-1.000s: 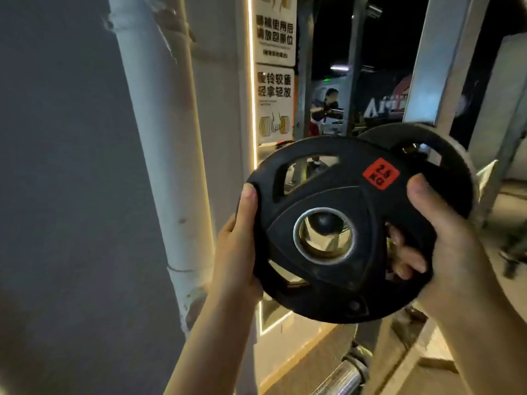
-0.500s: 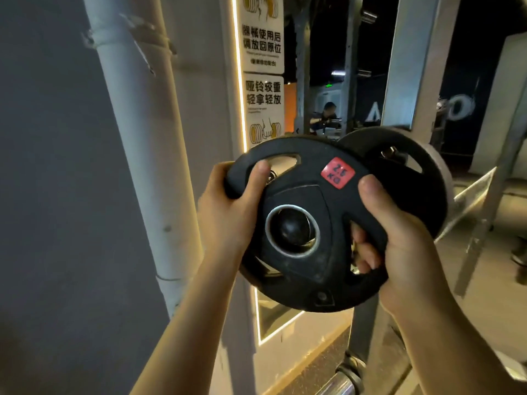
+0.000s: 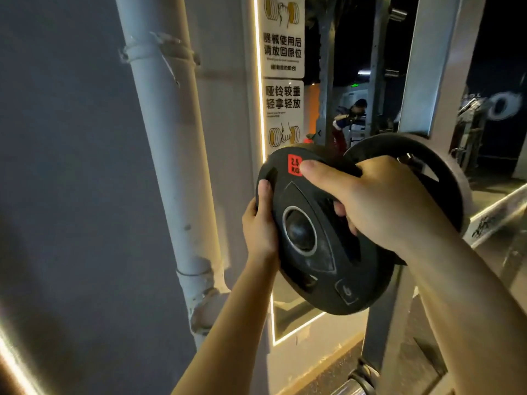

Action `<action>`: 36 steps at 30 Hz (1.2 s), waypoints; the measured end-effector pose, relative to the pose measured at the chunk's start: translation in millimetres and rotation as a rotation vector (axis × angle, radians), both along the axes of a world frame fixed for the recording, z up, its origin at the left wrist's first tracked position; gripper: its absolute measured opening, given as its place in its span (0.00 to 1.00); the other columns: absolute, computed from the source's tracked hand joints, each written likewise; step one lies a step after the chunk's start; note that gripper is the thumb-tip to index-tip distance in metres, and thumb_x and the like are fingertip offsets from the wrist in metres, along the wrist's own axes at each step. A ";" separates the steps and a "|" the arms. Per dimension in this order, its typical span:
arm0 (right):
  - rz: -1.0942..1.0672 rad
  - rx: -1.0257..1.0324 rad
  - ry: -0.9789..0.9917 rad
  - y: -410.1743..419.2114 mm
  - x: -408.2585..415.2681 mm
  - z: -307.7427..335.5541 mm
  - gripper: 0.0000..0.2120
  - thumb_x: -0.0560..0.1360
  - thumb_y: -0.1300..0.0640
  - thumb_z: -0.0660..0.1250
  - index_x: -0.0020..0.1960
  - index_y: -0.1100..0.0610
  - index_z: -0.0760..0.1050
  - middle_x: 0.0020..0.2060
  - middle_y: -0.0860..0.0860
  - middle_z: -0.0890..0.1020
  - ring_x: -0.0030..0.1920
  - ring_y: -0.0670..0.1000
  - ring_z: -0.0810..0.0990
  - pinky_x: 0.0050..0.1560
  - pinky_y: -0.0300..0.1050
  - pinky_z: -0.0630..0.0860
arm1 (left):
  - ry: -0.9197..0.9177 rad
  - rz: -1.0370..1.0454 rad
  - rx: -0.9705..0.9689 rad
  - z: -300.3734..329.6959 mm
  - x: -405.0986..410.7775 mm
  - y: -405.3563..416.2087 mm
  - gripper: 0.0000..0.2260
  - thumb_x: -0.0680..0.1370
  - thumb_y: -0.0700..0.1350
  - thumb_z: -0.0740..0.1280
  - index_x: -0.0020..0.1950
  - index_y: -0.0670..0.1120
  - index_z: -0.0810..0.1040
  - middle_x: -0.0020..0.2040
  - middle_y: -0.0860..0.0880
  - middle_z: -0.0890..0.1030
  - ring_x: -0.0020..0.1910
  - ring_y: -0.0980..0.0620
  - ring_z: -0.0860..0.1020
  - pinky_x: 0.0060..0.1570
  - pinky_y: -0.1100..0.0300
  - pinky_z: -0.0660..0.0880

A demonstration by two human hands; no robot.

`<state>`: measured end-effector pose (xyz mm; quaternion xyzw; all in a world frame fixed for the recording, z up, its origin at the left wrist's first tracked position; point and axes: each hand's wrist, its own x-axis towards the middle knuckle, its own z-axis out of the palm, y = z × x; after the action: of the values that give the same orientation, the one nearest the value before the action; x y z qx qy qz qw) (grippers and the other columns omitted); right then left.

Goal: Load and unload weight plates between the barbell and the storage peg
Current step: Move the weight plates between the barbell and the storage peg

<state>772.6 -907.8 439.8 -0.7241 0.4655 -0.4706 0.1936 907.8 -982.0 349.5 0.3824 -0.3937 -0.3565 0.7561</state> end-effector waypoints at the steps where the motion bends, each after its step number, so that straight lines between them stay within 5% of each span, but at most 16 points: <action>1: 0.001 0.001 -0.001 -1.2 -0.6 -0.2 0.24 0.70 0.33 0.62 0.28 0.52 0.71 0.17 0.44 0.73 0.24 0.46 0.74 0.36 0.42 0.68 | -0.001 0.000 0.001 0.8 1.1 -1.0 0.31 0.69 0.67 0.62 0.55 0.42 0.80 0.48 0.41 0.84 0.50 0.43 0.83 0.54 0.50 0.79; 5: 0.013 -0.016 -0.025 1.0 -1.6 -2.9 0.26 0.70 0.34 0.62 0.27 0.54 0.71 0.16 0.45 0.72 0.20 0.42 0.72 0.35 0.42 0.68 | -0.008 -0.017 -0.019 0.8 1.2 0.0 0.33 0.67 0.68 0.63 0.56 0.41 0.80 0.49 0.41 0.84 0.50 0.43 0.83 0.57 0.46 0.78; 10: 0.027 -0.033 -0.092 6.6 -5.8 -12.3 0.25 0.71 0.36 0.62 0.28 0.56 0.71 0.16 0.45 0.72 0.19 0.41 0.72 0.32 0.40 0.67 | -0.048 -0.005 -0.042 2.8 7.0 -5.2 0.22 0.74 0.62 0.62 0.50 0.45 0.81 0.42 0.48 0.84 0.45 0.50 0.83 0.47 0.58 0.78; 14: 0.084 -0.118 -0.220 9.0 -8.2 -35.9 0.26 0.70 0.33 0.65 0.28 0.54 0.70 0.19 0.45 0.74 0.21 0.42 0.74 0.26 0.32 0.70 | -0.165 0.018 -0.160 12.2 14.7 -14.1 0.21 0.70 0.65 0.68 0.45 0.47 0.80 0.38 0.52 0.82 0.40 0.53 0.80 0.43 0.60 0.75; 19: 0.200 -0.228 -0.318 12.2 -9.3 -60.6 0.11 0.71 0.41 0.63 0.34 0.46 0.72 0.23 0.37 0.76 0.27 0.37 0.77 0.27 0.25 0.69 | -0.321 0.027 -0.301 29.2 17.1 -19.3 0.15 0.71 0.60 0.64 0.40 0.49 0.77 0.31 0.58 0.79 0.33 0.63 0.76 0.36 0.68 0.71; 22: 0.177 -0.142 -0.317 11.5 -10.0 -45.4 0.18 0.71 0.40 0.69 0.28 0.49 0.71 0.19 0.43 0.74 0.22 0.39 0.75 0.24 0.28 0.68 | -0.269 0.051 -0.261 18.4 16.1 -20.1 0.20 0.69 0.64 0.63 0.42 0.48 0.80 0.35 0.55 0.81 0.36 0.59 0.78 0.39 0.65 0.73; 27: 0.116 0.070 -0.053 -3.7 -8.6 1.6 0.26 0.69 0.35 0.64 0.30 0.58 0.73 0.18 0.48 0.73 0.20 0.45 0.73 0.30 0.40 0.71 | -0.056 0.002 -0.027 -4.1 6.0 -12.7 0.27 0.71 0.68 0.64 0.53 0.46 0.82 0.46 0.48 0.85 0.49 0.49 0.83 0.56 0.51 0.77; 31: 0.035 0.083 0.142 -16.3 -2.6 25.3 0.28 0.72 0.34 0.63 0.29 0.58 0.74 0.17 0.48 0.73 0.17 0.42 0.71 0.38 0.45 0.68 | 0.066 -0.016 0.083 -17.1 -3.8 -4.7 0.27 0.76 0.65 0.61 0.55 0.43 0.81 0.47 0.45 0.85 0.50 0.47 0.83 0.56 0.50 0.78; 36: 0.047 -0.005 0.081 -8.0 -6.5 14.5 0.23 0.74 0.38 0.63 0.31 0.56 0.76 0.23 0.54 0.77 0.26 0.46 0.77 0.32 0.41 0.69 | 0.034 -0.024 0.022 -12.5 -3.8 -9.0 0.29 0.73 0.66 0.60 0.55 0.42 0.81 0.47 0.45 0.85 0.49 0.47 0.83 0.55 0.51 0.78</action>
<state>766.1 -915.9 454.4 -0.7537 0.4546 -0.4374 0.1841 904.0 -991.0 337.0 0.3799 -0.3814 -0.3764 0.7540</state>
